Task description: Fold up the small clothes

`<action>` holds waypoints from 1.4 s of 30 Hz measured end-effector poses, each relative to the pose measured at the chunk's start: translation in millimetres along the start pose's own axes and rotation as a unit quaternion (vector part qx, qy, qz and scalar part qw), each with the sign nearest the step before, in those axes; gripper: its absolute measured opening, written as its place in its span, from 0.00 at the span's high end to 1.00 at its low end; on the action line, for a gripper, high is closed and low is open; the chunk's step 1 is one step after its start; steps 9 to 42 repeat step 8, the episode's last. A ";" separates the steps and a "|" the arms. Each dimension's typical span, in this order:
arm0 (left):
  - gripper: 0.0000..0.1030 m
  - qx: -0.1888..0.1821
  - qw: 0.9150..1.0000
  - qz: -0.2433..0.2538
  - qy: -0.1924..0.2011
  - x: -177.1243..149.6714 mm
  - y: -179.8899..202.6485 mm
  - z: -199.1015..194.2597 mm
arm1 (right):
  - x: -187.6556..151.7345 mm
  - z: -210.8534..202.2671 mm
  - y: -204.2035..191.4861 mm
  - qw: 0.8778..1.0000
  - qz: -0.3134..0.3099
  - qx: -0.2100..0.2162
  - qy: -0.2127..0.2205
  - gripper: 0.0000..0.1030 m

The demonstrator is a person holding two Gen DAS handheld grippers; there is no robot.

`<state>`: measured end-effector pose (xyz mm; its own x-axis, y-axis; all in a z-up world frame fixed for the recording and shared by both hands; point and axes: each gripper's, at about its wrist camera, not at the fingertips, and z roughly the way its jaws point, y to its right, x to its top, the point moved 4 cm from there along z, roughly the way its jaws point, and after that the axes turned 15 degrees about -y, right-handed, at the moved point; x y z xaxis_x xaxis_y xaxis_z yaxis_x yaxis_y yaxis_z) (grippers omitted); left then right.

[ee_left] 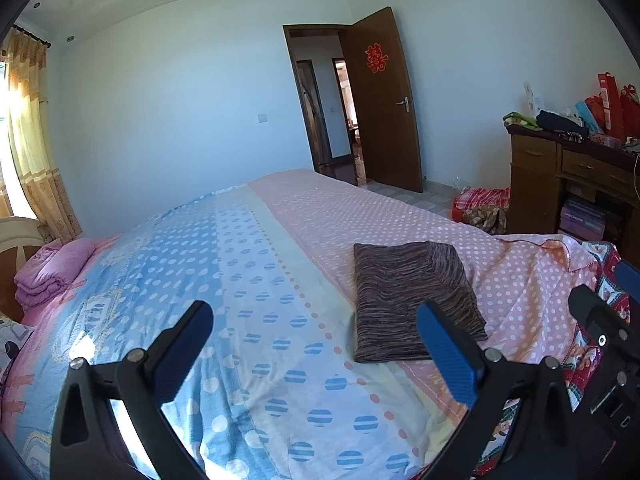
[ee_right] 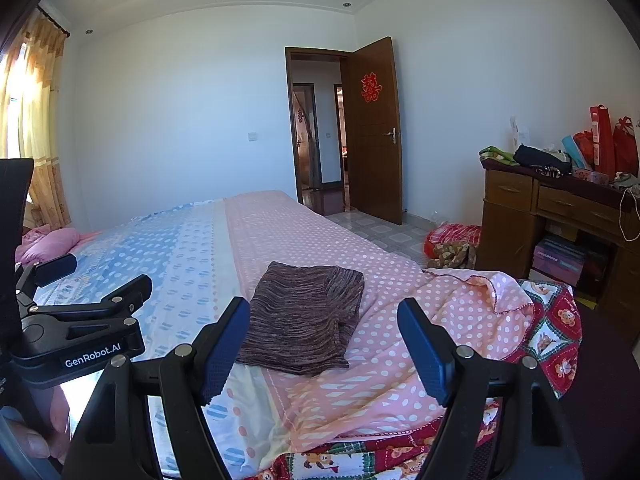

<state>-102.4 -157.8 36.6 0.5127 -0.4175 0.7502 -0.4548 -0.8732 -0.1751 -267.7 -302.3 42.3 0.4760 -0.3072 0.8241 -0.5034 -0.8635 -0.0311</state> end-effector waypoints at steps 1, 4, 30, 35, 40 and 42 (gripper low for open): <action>0.00 -0.004 1.000 -0.001 -0.004 0.4 -0.2 1.1 | 0.0 0.1 0.5 1.000 0.001 0.000 0.000 0.25; 0.00 -0.020 1.000 -0.005 -0.011 0.1 -2.7 3.8 | -0.1 0.5 1.2 1.000 0.000 0.000 0.000 0.25; 0.00 -0.034 0.999 -0.014 -0.017 0.4 -8.1 5.7 | -0.7 1.2 2.8 1.000 0.001 0.000 -0.003 0.25; 0.00 -0.034 0.999 -0.014 -0.017 0.4 -8.1 5.7 | -0.7 1.2 2.8 1.000 0.001 0.000 -0.003 0.25; 0.00 -0.034 0.999 -0.014 -0.017 0.4 -8.1 5.7 | -0.7 1.2 2.8 1.000 0.001 0.000 -0.003 0.25; 0.00 -0.034 0.999 -0.014 -0.017 0.4 -8.1 5.7 | -0.7 1.2 2.8 1.000 0.001 0.000 -0.003 0.25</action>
